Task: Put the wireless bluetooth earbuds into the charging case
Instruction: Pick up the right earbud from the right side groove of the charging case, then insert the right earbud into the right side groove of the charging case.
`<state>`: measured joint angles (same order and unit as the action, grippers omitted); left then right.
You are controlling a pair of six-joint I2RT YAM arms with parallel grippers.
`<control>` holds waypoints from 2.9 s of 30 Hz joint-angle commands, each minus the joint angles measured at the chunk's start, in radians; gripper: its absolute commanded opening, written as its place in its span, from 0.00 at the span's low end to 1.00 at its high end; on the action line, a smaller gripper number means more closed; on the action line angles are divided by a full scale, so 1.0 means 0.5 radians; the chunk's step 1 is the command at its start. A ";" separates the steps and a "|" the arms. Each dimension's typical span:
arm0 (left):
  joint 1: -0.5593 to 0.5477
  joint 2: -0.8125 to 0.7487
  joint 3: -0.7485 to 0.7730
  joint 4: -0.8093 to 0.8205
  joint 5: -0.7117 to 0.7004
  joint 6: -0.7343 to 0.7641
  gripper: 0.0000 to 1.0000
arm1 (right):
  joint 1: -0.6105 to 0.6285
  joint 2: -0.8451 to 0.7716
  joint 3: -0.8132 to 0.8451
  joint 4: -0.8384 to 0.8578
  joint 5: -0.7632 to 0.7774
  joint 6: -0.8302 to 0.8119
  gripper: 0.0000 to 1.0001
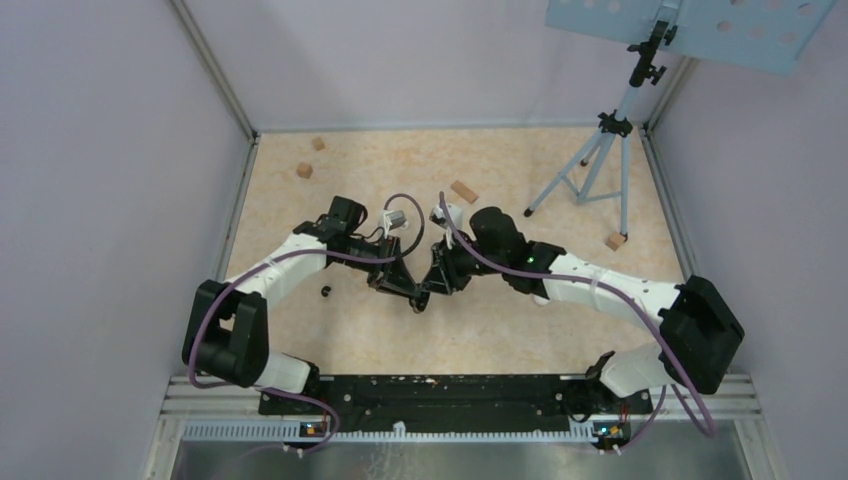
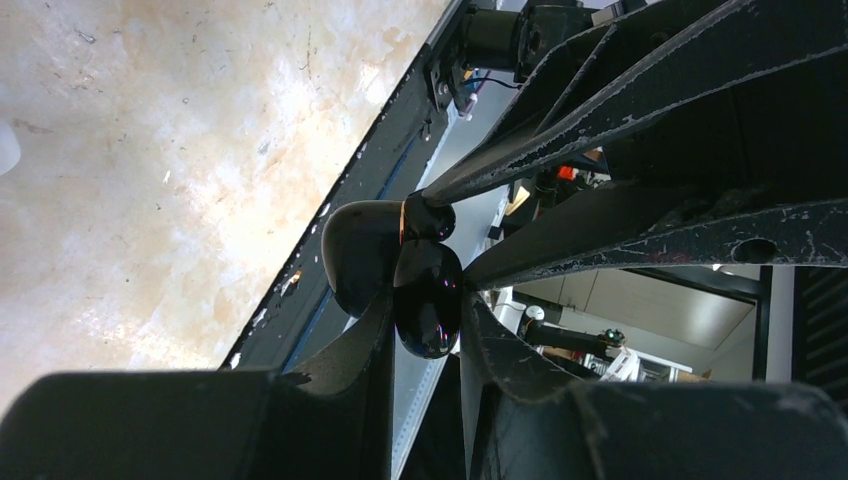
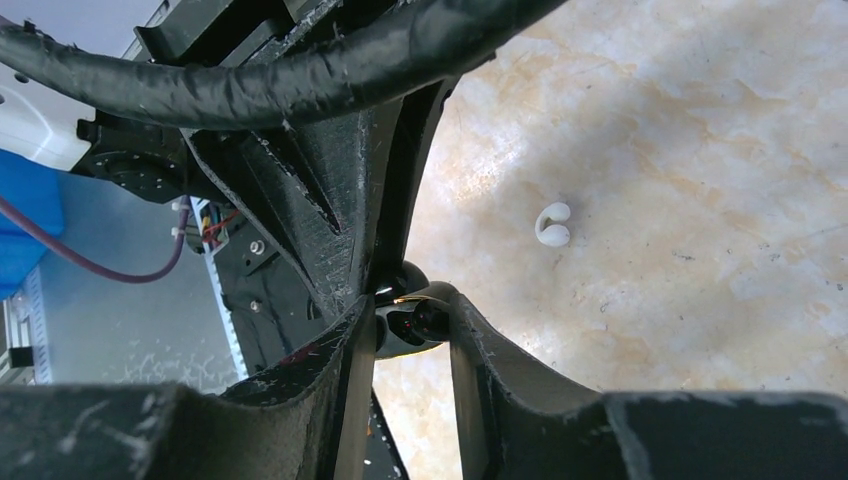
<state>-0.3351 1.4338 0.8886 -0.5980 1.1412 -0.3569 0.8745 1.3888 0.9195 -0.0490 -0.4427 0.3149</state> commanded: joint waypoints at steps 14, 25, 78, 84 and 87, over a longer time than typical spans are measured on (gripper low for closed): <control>0.002 0.002 0.077 0.087 0.006 -0.021 0.00 | 0.051 -0.068 0.013 -0.068 0.191 0.020 0.29; 0.002 -0.005 0.062 0.089 -0.043 -0.034 0.00 | 0.051 -0.126 -0.016 -0.005 0.241 0.223 0.15; -0.001 -0.439 -0.554 1.374 -0.302 -0.913 0.00 | 0.296 -0.269 -0.406 0.388 1.408 1.555 0.05; -0.001 -0.427 -0.587 1.457 -0.319 -0.988 0.00 | 0.324 -0.248 -0.401 0.402 1.432 1.552 0.05; -0.001 -0.426 -0.590 1.474 -0.320 -1.005 0.00 | 0.326 -0.228 -0.400 0.406 1.433 1.551 0.05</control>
<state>-0.3340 1.2388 0.5980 0.0509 0.9779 -0.8291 1.0241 1.2541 0.7002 0.1303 0.2504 1.0859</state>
